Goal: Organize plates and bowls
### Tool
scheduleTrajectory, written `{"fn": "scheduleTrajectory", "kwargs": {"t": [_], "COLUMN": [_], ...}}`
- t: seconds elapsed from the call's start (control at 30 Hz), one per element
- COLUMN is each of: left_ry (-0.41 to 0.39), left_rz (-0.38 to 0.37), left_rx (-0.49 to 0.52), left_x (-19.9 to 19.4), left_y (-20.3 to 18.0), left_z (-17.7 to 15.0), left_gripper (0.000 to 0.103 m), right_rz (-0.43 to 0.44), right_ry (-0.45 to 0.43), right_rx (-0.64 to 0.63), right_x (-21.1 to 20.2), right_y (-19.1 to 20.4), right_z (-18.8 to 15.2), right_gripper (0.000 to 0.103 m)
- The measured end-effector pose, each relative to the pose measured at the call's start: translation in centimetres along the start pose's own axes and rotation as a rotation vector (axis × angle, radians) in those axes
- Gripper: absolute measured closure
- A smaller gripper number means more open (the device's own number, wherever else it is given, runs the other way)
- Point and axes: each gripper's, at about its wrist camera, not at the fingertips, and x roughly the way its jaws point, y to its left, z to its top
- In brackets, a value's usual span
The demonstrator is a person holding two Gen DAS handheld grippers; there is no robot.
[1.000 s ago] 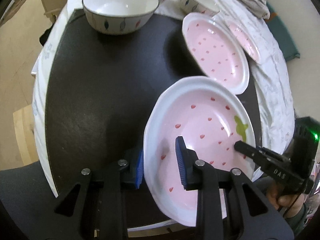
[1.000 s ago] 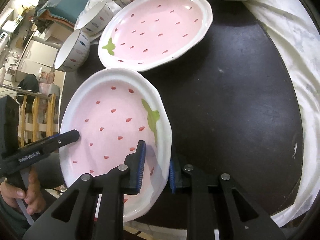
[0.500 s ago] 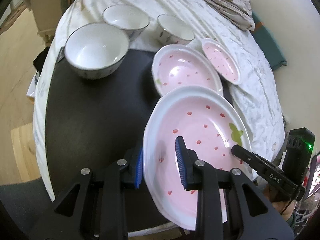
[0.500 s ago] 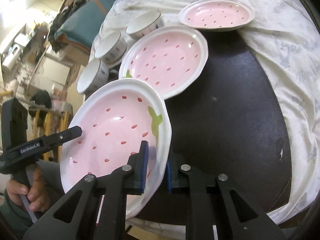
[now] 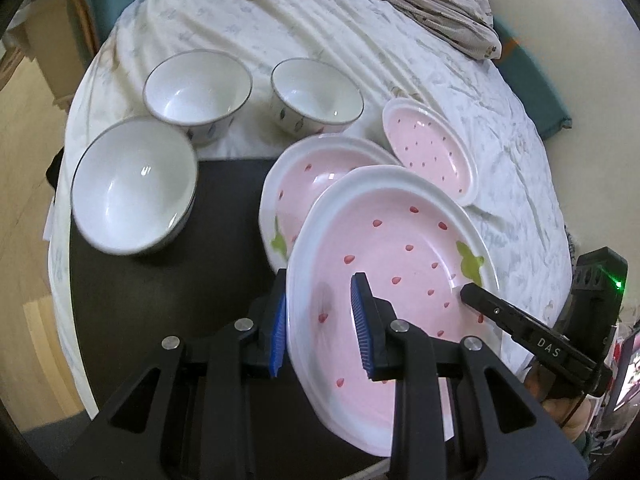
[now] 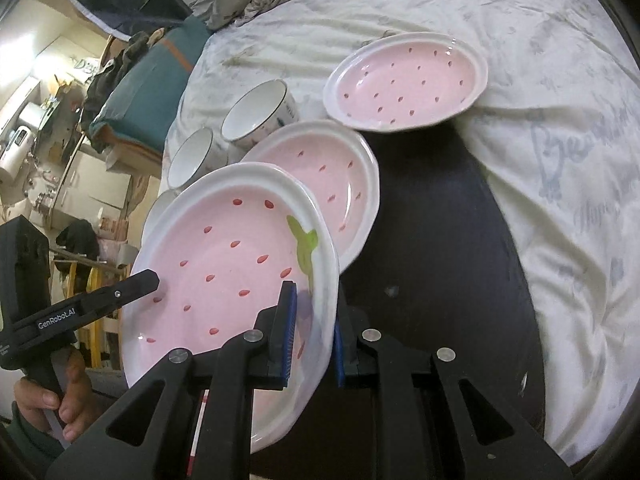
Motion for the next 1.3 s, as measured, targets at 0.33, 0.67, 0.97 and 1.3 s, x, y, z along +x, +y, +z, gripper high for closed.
{"fn": "scheduleTrajectory", "kwargs": {"t": [0.33, 0.67, 0.97, 1.3], "left_ry": [0.035, 0.092, 0.114, 0.118], "left_rz": [0.022, 0.056, 0.064, 0.094], "left_rx": [0.030, 0.013, -0.011, -0.016], "left_x": [3.4, 6.9, 8.2, 8.7], "left_y": [-0.8, 0.1, 0.9, 1.8], "left_z": [4.1, 5.5, 6.0, 6.1], "left_gripper": [0.078, 0.078, 0.078, 0.078], "right_rz": [0.029, -0.009, -0.011, -0.042], "right_ry": [0.015, 0.039, 0.047, 0.076], "right_rx": [0.088, 0.108, 0.136, 0.097], "right_x": [2.6, 5.1, 6.1, 7.3], "right_y": [-2.4, -3.7, -4.4, -3.6], "right_z": [3.8, 5.7, 6.2, 6.1], "right_gripper": [0.085, 0.085, 0.085, 0.086]}}
